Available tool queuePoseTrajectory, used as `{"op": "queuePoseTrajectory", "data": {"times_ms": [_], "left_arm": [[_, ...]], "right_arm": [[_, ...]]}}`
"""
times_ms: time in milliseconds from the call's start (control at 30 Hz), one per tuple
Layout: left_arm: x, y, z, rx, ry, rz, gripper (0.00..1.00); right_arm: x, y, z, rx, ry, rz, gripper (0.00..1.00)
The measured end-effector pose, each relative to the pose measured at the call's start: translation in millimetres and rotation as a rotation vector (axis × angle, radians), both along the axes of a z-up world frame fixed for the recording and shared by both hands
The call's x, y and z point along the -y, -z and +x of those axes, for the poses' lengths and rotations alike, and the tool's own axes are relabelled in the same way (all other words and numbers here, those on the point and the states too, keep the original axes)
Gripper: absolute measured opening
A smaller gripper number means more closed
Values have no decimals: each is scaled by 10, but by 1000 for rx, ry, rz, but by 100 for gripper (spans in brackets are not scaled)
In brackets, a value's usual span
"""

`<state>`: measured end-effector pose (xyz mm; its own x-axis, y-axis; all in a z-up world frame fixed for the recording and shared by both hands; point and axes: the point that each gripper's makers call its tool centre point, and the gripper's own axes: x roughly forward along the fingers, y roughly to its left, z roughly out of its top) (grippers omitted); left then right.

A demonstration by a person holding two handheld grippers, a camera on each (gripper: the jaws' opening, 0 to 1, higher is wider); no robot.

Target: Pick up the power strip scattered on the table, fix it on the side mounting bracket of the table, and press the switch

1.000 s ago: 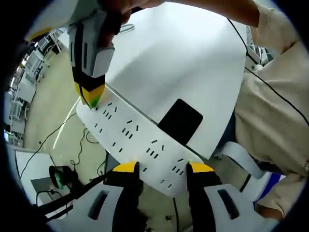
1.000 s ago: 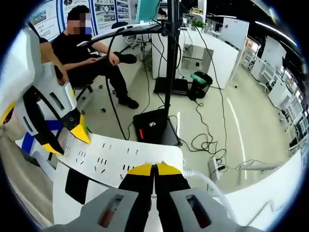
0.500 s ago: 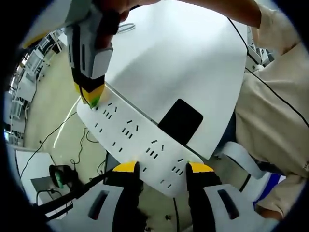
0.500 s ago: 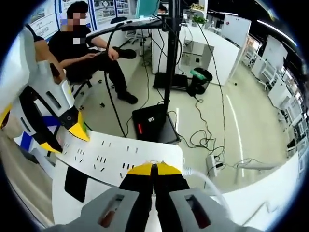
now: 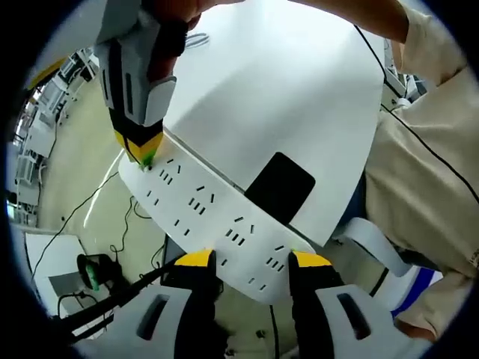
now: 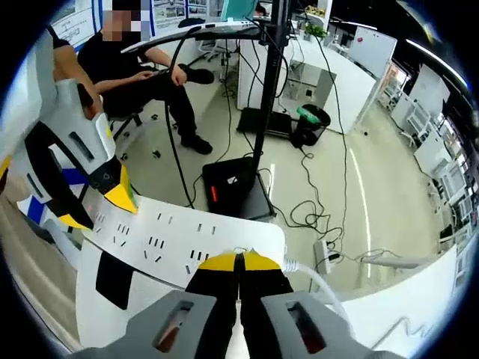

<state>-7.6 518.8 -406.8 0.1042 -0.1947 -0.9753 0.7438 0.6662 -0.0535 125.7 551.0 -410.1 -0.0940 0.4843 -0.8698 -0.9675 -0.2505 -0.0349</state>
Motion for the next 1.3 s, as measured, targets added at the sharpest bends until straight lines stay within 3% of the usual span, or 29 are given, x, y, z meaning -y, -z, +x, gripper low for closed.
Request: {"op": "queuePoseTrajectory", "data": {"times_ms": [433,700,767,1033,1300], "left_arm": [[23,6,5,-15,-6,27,43],[-92,8,103,-32,6,41,43],[-167,13,164,-34,6,42,43],[-76,-5,105,-34,7,44,43],[13,-22,44,-33,5,45,43]], "right_arm": [[8,-11,4,-28,35,5,0],[62,-75,-41,-68,46,18,0],[70,-91,-51,-73,50,43,0],[162,-112,-88,-102,76,84,0],[132,-284,-170,-137,81,174,0]]}}
